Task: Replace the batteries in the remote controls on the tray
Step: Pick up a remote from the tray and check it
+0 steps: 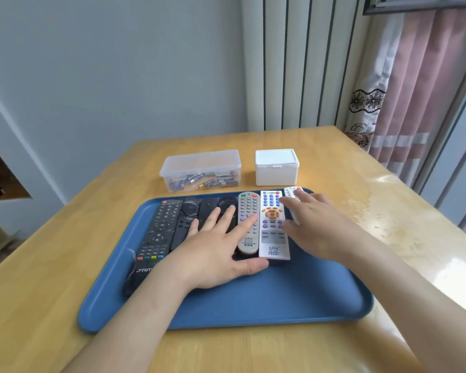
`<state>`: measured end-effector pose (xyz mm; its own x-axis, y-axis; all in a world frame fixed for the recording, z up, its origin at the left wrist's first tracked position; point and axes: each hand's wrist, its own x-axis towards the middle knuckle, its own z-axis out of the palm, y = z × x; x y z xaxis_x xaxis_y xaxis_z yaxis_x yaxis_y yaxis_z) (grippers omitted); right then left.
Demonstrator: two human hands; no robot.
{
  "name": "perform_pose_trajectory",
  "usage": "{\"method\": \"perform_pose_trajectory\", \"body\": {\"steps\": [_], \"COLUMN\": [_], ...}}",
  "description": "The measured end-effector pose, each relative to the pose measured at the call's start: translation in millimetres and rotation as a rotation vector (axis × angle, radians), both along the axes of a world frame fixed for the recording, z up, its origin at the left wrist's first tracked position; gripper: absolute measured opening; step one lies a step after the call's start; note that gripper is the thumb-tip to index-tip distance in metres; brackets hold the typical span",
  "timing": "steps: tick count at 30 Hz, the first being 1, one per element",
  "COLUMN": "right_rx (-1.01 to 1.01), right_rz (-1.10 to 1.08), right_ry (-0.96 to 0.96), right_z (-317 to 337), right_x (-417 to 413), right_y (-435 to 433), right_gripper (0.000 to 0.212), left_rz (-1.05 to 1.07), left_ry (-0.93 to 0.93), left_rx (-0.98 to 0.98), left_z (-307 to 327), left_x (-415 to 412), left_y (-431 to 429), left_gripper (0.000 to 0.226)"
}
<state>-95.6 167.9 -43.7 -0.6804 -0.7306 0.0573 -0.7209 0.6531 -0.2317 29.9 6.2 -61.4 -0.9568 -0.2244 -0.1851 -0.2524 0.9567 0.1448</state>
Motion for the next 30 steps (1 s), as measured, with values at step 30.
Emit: {"method": "perform_pose_trajectory", "body": {"steps": [30], "right_rx": [-1.334], "right_rz": [-0.097], "right_ry": [-1.381], "right_z": [17], "right_x": [18], "right_y": [-11], "right_gripper": [0.025], "left_rz": [0.098], "left_ry": [0.671], "left_rx": [0.744], "left_z": [20], "left_x": [-1], "left_y": [32], "left_gripper": [0.03]}}
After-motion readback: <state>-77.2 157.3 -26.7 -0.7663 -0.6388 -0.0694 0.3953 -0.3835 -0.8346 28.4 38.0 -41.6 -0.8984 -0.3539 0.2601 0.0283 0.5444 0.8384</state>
